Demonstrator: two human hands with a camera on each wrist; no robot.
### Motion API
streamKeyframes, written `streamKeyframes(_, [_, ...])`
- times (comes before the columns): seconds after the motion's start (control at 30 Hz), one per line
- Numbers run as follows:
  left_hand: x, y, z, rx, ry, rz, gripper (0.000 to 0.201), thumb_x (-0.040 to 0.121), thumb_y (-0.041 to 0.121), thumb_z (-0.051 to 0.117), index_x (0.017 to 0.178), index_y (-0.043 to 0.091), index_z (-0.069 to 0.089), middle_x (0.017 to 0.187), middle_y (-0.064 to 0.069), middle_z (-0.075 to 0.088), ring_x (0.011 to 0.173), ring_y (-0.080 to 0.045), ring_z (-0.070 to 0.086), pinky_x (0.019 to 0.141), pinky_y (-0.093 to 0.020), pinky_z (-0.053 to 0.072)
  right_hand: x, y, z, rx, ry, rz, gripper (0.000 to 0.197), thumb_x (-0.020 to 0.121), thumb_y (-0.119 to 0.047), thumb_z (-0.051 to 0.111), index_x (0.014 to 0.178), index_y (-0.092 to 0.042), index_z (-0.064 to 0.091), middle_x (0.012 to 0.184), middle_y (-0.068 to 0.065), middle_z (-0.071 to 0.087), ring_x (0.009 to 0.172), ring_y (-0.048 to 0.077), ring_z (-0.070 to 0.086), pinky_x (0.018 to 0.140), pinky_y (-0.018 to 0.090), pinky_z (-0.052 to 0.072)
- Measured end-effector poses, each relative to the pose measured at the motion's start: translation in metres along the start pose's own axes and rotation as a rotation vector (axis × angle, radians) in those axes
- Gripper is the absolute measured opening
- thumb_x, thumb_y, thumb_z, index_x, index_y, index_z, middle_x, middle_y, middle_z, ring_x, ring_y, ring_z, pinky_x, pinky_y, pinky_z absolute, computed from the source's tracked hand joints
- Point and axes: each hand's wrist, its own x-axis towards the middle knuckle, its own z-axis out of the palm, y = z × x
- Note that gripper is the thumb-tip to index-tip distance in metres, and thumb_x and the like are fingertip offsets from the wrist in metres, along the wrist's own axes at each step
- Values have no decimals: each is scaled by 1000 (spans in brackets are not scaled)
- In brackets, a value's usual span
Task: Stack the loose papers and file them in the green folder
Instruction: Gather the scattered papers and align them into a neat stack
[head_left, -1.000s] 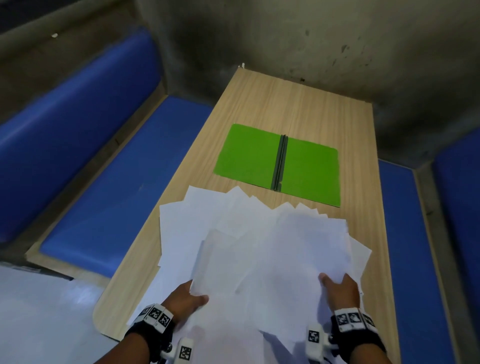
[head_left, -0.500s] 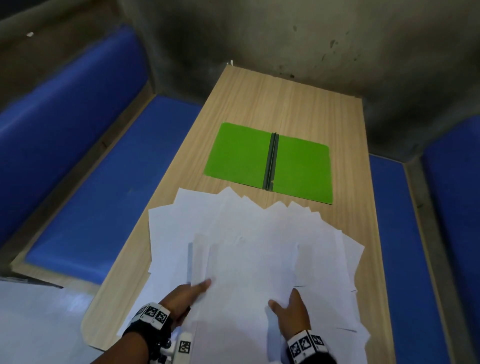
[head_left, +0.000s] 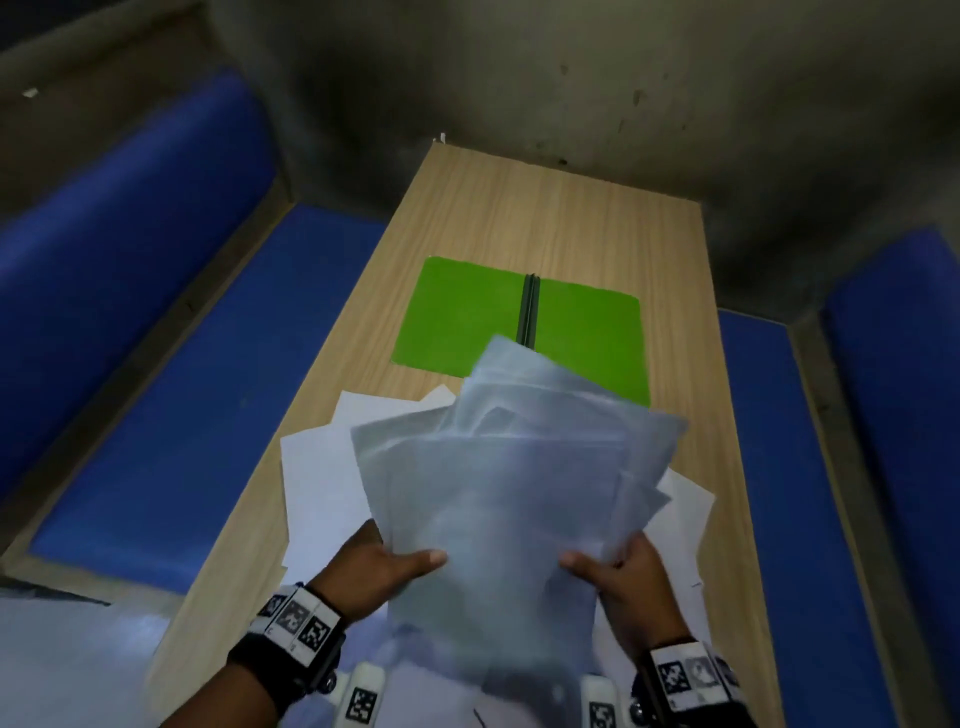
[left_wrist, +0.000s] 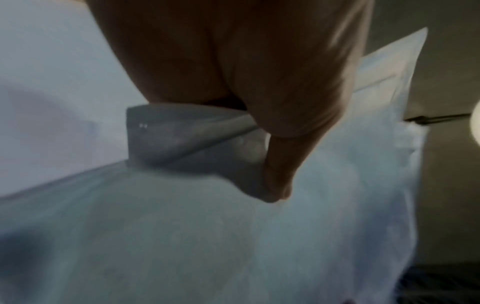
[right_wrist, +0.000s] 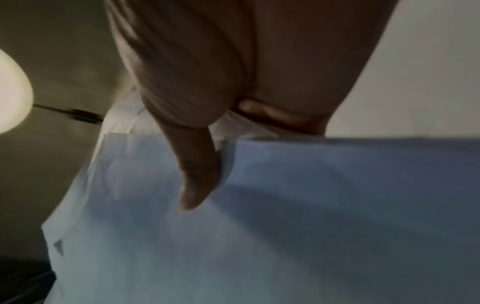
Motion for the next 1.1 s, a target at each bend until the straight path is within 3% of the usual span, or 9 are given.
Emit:
streamKeyframes(0.1, [2, 32, 4, 9, -40, 94, 40, 74, -4, 81, 107, 15, 69, 95, 3, 79, 85, -10, 75, 67, -23, 58, -2, -36, -4, -79, 49, -109, 42, 64, 1, 84, 97, -21, 70, 84, -13, 76, 77, -5, 70, 66, 9, 52])
streamKeyframes(0.17, [8, 43, 7, 19, -36, 138, 35, 70, -6, 83, 97, 13, 70, 78, 6, 78, 68, -2, 71, 58, -17, 52, 2, -41, -5, -221, 37, -125, 39, 65, -7, 87, 88, -29, 66, 73, -25, 70, 68, -17, 63, 59, 3, 46])
streamKeyframes(0.37, [30, 31, 21, 74, 15, 211, 46, 69, 6, 89, 110, 15, 69, 103, 5, 78, 94, -8, 73, 78, -25, 55, 11, -17, 12, -264, 90, -94, 46, 62, -14, 89, 101, -23, 66, 94, -8, 72, 88, 9, 68, 62, 13, 53])
streamKeyframes(0.47, [32, 27, 28, 54, 63, 221, 49, 70, 10, 89, 115, 15, 68, 107, 3, 77, 100, -11, 72, 82, -25, 56, 11, -14, 15, -191, 144, -91, 48, 67, -18, 87, 110, -20, 65, 101, -6, 72, 91, 7, 68, 69, 13, 54])
streamKeyframes(0.63, [27, 16, 23, 99, 22, 185, 59, 62, 29, 94, 114, 21, 68, 108, 2, 76, 102, -14, 71, 87, -38, 57, 6, -9, 7, -199, 105, -68, 69, 57, -28, 92, 118, -24, 60, 109, -5, 70, 101, 13, 66, 93, 42, 55])
streamKeyframes(0.73, [18, 25, 24, 9, 132, 286, 61, 58, 23, 93, 114, 23, 68, 108, 6, 76, 100, -9, 71, 80, -27, 55, 3, -8, 0, 21, 89, -170, 83, 45, -39, 95, 119, -20, 61, 114, -1, 71, 108, 17, 66, 91, 37, 55])
streamKeyframes(0.83, [9, 42, 31, -167, 200, 400, 51, 64, 40, 87, 108, 25, 68, 105, -2, 75, 97, -15, 70, 81, -30, 56, -2, -14, -1, 291, 85, -282, 54, 63, -20, 85, 112, -16, 64, 113, 5, 71, 112, 30, 63, 87, 32, 56])
streamKeyframes(1.0, [5, 61, 48, -170, 349, 475, 70, 66, 81, 62, 100, 20, 61, 89, 0, 63, 80, -15, 57, 71, -31, 45, -13, -49, 13, 485, 148, -347, 54, 67, -69, 69, 90, -21, 71, 89, 3, 70, 87, 19, 65, 76, 28, 54])
streamKeyframes(1.1, [2, 67, 55, -135, 394, 509, 70, 70, 82, 57, 92, 15, 60, 82, 0, 59, 73, -15, 51, 68, -34, 41, -21, -69, 24, 418, 246, -380, 46, 80, -61, 59, 76, -16, 66, 72, 0, 63, 72, 17, 58, 68, 30, 50])
